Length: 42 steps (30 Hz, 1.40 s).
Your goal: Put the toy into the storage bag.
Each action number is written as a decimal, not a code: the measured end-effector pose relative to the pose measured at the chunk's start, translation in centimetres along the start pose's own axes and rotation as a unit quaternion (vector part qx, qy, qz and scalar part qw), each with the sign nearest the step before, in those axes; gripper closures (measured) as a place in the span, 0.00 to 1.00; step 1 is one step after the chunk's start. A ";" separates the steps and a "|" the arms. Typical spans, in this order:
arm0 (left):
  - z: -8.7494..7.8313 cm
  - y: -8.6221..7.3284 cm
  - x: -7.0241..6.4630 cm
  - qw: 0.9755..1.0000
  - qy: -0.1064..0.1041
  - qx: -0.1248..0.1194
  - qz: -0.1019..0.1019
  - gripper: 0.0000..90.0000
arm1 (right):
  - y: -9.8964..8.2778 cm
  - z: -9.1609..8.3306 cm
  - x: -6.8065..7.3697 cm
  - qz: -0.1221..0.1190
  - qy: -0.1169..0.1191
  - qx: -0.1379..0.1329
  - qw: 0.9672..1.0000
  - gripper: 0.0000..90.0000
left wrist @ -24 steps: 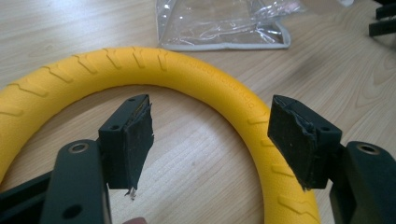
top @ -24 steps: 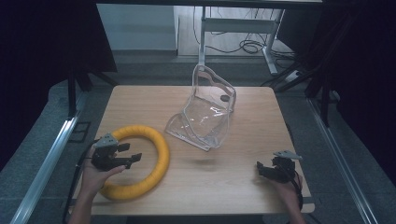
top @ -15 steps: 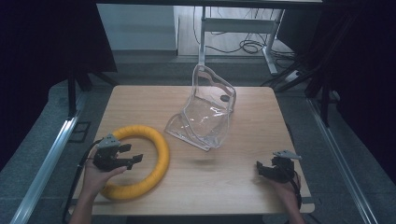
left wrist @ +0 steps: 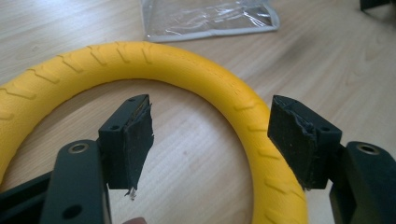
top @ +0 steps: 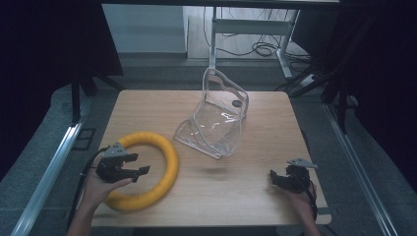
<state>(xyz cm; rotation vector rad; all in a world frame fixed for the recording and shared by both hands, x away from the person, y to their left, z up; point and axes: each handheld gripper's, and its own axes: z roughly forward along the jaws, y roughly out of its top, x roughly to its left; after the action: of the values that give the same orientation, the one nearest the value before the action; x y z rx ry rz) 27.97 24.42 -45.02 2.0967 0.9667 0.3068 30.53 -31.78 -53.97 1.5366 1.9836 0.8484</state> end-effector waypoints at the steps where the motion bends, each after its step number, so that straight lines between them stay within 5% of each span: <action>1: -0.2 0.1 -0.1 1.000 -0.005 0.002 0.004 0.35 | 0.0 0.0 0.0 0.000 0.000 0.000 1.000 0.18; 4: -0.7 0.0 -0.5 1.000 -0.024 0.007 0.012 0.35 | 0.0 0.0 0.0 0.001 0.000 0.001 1.000 0.18; 20: -0.2 -0.9 -2.1 0.996 -0.051 0.061 0.035 0.34 | 0.0 0.0 0.0 0.002 0.000 0.000 1.000 0.18; 26: 0.9 -1.3 -3.0 0.992 -0.064 0.099 0.053 0.34 | 0.0 0.0 0.0 0.002 0.000 0.000 1.000 0.18; 34: 2.5 -1.7 -3.7 0.987 -0.067 0.136 0.051 0.34 | 0.0 0.0 0.0 0.002 0.000 0.000 1.000 0.18; 42: 4.0 -1.8 -4.5 0.976 -0.065 0.195 0.068 0.35 | 0.0 0.0 0.0 0.002 -0.001 0.001 1.000 0.18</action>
<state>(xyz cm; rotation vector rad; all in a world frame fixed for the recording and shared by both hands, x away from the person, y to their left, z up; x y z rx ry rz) 25.98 19.63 -48.55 2.5116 0.8595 0.0448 30.51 -31.77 -53.95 1.5415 1.9812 0.8473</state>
